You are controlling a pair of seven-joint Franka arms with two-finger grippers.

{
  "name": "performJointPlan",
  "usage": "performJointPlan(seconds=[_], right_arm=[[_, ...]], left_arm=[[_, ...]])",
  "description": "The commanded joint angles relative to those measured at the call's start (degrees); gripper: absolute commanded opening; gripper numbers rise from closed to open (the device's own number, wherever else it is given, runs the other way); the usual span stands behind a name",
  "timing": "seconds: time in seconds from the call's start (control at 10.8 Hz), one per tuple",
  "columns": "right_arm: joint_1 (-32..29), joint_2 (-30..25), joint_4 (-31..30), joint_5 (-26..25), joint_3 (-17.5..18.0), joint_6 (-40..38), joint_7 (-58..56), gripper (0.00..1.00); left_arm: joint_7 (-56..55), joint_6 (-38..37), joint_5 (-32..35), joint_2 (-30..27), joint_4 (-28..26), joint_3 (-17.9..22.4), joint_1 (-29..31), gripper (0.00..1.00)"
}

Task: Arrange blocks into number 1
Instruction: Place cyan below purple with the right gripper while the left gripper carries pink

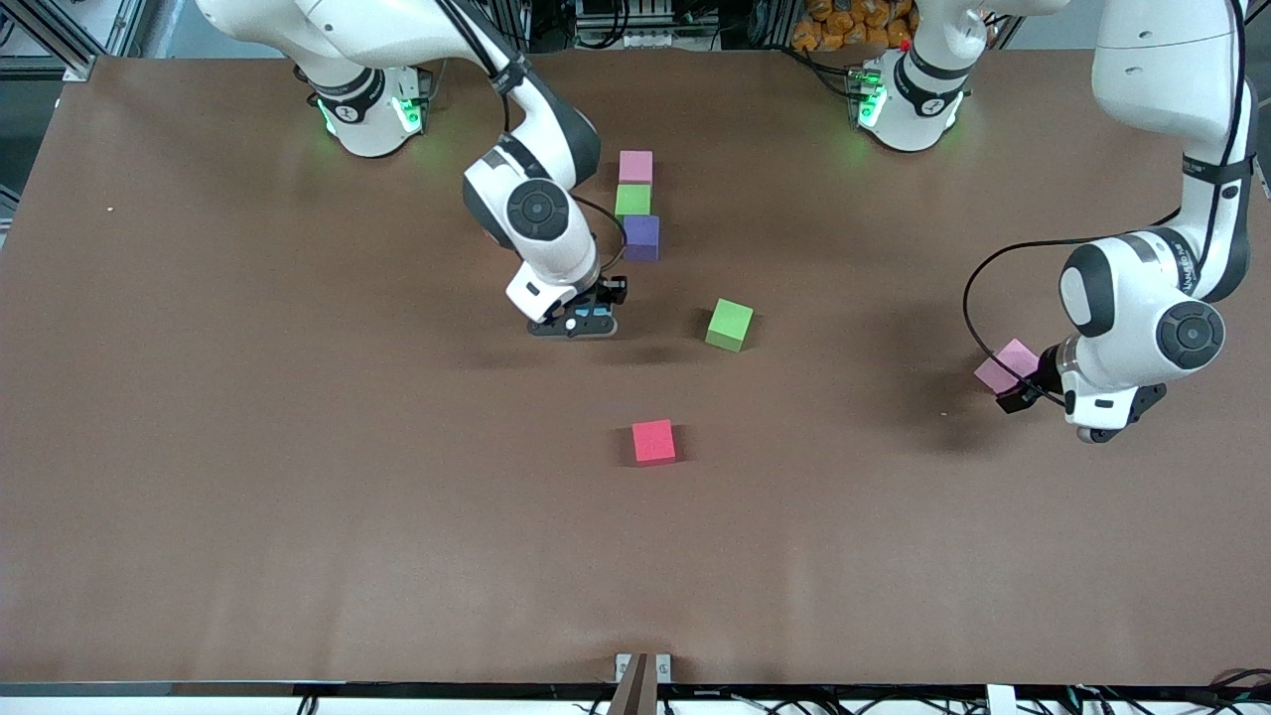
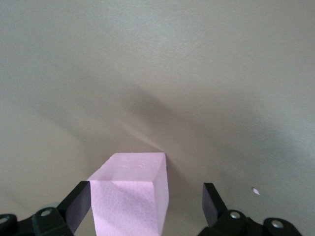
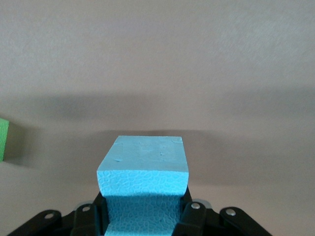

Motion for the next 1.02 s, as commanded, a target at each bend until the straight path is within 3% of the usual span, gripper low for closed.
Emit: performJointPlan(seconds=[0.0, 0.28, 0.74, 0.93], right_arm=[[3.7, 2.3, 1.2, 1.1, -0.4, 2.2, 5.0, 0.0], [6.7, 5.7, 4.4, 1.0, -0.4, 2.9, 9.9, 0.0], [10.1, 5.7, 3.6, 0.8, -0.5, 1.5, 13.9, 0.0], [10.9, 5.6, 3.5, 0.7, -0.5, -0.4, 14.4, 0.0]], left_arm=[[0.0, 4.7, -1.1, -0.7, -4.1, 0.3, 0.1, 1.0], [0.1, 4.8, -1.2, -0.7, -4.7, 0.3, 0.4, 1.0], [0.1, 4.8, -2.0, -0.4, -5.1, 0.3, 0.4, 1.0], [0.0, 4.8, -2.1, -0.4, -5.3, 0.3, 0.3, 0.82]])
